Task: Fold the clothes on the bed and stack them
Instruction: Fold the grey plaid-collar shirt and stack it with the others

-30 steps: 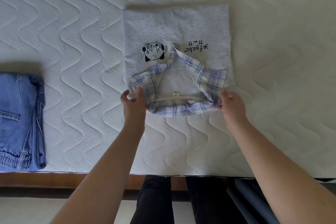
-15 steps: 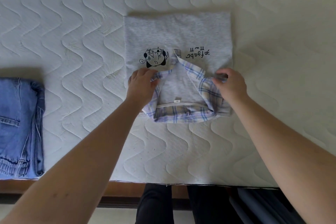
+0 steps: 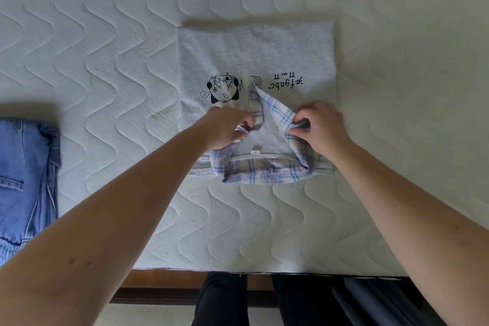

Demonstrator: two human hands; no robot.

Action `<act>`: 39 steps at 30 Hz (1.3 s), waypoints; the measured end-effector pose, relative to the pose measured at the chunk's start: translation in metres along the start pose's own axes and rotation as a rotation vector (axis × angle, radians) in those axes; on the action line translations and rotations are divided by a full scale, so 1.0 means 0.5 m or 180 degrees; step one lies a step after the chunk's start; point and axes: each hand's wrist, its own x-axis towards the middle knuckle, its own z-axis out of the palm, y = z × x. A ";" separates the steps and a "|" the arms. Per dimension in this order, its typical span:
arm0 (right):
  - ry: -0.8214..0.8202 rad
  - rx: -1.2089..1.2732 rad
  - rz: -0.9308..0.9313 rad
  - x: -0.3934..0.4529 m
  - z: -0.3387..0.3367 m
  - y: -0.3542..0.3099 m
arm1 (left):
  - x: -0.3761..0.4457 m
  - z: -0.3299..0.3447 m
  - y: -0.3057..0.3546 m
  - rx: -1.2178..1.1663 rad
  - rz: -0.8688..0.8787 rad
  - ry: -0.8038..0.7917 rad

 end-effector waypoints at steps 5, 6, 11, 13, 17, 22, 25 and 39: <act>-0.0247 0.0555 -0.0616 -0.008 -0.003 -0.019 | -0.004 0.013 -0.004 -0.0517 -0.0107 0.0230; -0.0265 0.0543 -0.0696 -0.006 0.001 -0.023 | -0.003 0.015 -0.003 -0.0594 -0.0060 0.0208; -0.0339 -0.0425 -0.1042 0.012 0.034 -0.045 | 0.009 0.020 0.006 -0.0588 0.0076 0.0220; -0.0374 -0.0696 -0.1164 0.014 0.044 -0.052 | 0.011 0.020 0.010 -0.0638 0.0103 0.0208; -0.0658 -0.0884 -0.1481 0.017 0.048 -0.055 | -0.002 0.018 0.012 -0.1700 -0.0231 0.0593; 0.0138 0.0511 -0.0337 -0.011 0.038 -0.014 | -0.054 0.026 -0.032 -0.2652 -0.1012 0.1438; 0.0129 0.1172 0.0462 -0.032 0.043 0.007 | -0.079 0.043 -0.052 -0.2469 -0.1308 0.1262; 0.0071 0.1203 0.0503 0.001 0.060 -0.017 | -0.046 0.037 0.005 -0.1101 -0.0903 0.1522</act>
